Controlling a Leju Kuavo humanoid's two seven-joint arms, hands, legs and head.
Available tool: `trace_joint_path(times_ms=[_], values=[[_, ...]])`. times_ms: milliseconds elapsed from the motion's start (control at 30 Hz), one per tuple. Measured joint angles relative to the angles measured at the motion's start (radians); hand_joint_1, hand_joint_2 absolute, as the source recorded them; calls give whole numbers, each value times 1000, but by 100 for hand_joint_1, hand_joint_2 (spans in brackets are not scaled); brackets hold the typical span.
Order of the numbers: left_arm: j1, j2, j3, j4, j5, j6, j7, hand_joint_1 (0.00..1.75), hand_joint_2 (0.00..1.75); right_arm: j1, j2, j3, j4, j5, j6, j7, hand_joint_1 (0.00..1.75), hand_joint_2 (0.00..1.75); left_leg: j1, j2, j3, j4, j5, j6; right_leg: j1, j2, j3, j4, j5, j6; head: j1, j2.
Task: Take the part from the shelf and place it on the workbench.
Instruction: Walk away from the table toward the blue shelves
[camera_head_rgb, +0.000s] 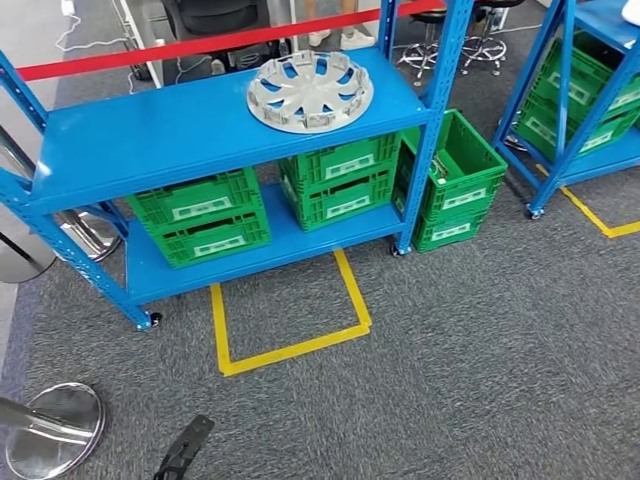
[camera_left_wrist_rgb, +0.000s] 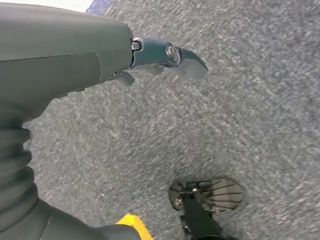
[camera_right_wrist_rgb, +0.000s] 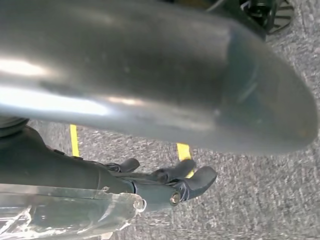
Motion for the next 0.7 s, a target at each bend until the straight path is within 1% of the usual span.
trace_joint_path(times_ms=[33,67,100,133,167,200,233,267,300,333,367,400,433,467,500,533,567,600,633,667,700], values=[[1,1,0,0,0,0,0,0,175,0,0,0,0,0,0,0,0,0,-1,16,-8,14,-10,-5,-1,-10,0,-2,3,-7,-3,0],[0,1,0,0,0,0,0,0,175,0,0,0,0,0,0,-1,0,0,-3,39,-25,48,-32,-8,-2,-23,0,-4,5,-13,-7,0],[-3,0,0,0,0,0,0,0,175,1,0,0,0,-1,0,-1,0,0,-4,67,-52,104,-64,-12,0,-36,0,-4,5,-17,-10,0],[-5,-1,0,0,0,0,0,0,175,3,0,0,0,-1,0,-1,0,0,-4,86,-85,173,-97,-14,2,-50,-1,-5,5,-20,-13,0],[-6,-2,0,0,0,0,0,0,175,4,0,-1,0,-1,0,-1,0,0,-4,95,-116,237,-122,-16,4,-64,-2,-5,4,-22,-14,0],[-5,-2,0,0,0,0,0,0,175,5,0,-1,0,-1,0,-1,0,0,-4,100,-134,276,-131,-16,5,-77,-2,-5,4,-22,-14,0],[-4,-2,0,0,0,0,0,0,175,4,0,-1,0,-2,0,-1,0,0,-4,101,-133,279,-121,-15,7,-89,-2,-5,3,-23,-14,0],[-3,-2,0,0,0,0,0,0,175,3,0,-1,0,-2,0,-1,0,0,-4,104,-114,244,-96,-12,7,-100,-1,-5,3,-22,-14,0],[-2,-2,0,0,0,0,0,0,175,2,0,-1,0,-2,0,-1,0,0,-6,115,-78,182,-63,-8,8,-110,1,-5,2,-21,-14,0],[-4,-1,0,0,0,0,0,0,175,2,1,-1,0,-2,0,-1,0,0,-11,137,-39,111,-37,-3,11,-120,2,-4,-1,-18,-14,0],[-6,-1,0,0,0,0,0,0,175,2,1,-1,0,-2,0,-1,0,0,-14,156,-8,54,-21,3,14,-128,3,-3,-3,-14,-15,0],[-8,-2,0,0,0,0,0,0,175,1,1,-1,0,-2,0,-1,0,0,-18,171,11,17,-15,9,17,-137,4,-3,-6,-10,-14,0],[-9,-2,0,0,0,0,0,0,175,1,1,-1,0,-2,0,-1,0,0,-21,175,16,2,-18,13,20,-145,6,-4,-7,-5,-13,0],[-8,-3,0,0,0,0,0,0,175,0,1,-1,0,-2,0,-1,0,0,-21,165,15,-1,-17,19,21,-155,9,-6,-8,-1,-13,0],[-5,-3,0,0,0,0,0,0,175,0,1,-1,0,-2,0,-1,0,0,-19,156,16,-4,-16,25,20,-157,12,-7,-10,4,-12,0],[-3,-3,0,0,0,0,0,0,175,-1,1,-1,0,-2,0,-1,0,0,-16,146,18,-7,-13,30,19,-146,11,2,-20,10,-10,0],[-3,-3,0,0,-1,0,0,0,175,-1,1,-1,0,-2,0,-1,0,0,-13,136,19,-10,-11,35,17,-127,0,31,-39,16,-8,0],[-5,-3,1,0,-1,1,0,0,175,0,1,-1,0,-2,0,-1,0,0,-10,126,20,-11,-9,40,15,-103,-22,81,-68,20,-6,0],[-7,-2,1,0,-2,1,0,0,175,1,1,-1,0,-1,0,-1,0,0,-10,115,19,-11,-8,42,14,-82,-54,149,-101,23,-4,0],[-8,-3,1,0,-4,0,0,0,175,2,1,-1,0,-1,0,-1,0,0,-9,103,18,-11,-8,44,13,-72,-87,217,-129,25,-2,0],[-8,-3,1,0,-7,0,0,0,175,4,1,-1,0,0,0,-1,0,0,-9,92,18,-10,-8,44,12,-67,-112,264,-140,26,-2,0]])
